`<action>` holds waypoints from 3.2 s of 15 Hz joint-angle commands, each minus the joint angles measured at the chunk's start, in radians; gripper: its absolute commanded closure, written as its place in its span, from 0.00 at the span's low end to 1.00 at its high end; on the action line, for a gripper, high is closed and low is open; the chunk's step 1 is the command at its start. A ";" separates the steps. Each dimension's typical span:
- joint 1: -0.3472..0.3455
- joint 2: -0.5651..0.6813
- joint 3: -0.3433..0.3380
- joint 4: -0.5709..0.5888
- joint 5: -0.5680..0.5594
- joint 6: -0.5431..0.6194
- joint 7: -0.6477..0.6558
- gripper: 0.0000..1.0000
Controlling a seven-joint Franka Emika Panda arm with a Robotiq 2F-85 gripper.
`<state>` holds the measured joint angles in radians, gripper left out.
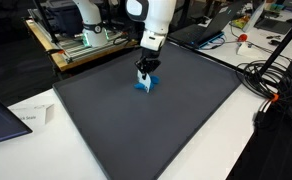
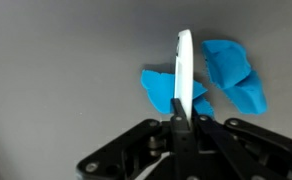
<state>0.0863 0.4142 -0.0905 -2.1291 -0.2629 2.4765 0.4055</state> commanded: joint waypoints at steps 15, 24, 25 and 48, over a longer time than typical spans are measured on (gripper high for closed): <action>-0.051 -0.030 0.017 -0.100 0.085 -0.017 -0.237 0.99; -0.123 -0.115 0.041 -0.223 0.154 0.007 -0.427 0.99; -0.135 -0.131 0.043 -0.240 0.170 0.009 -0.458 0.99; -0.224 -0.400 -0.005 -0.317 0.272 -0.001 -0.385 0.99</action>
<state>-0.1612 0.0204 -0.0876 -2.4685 0.0764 2.4634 -0.1232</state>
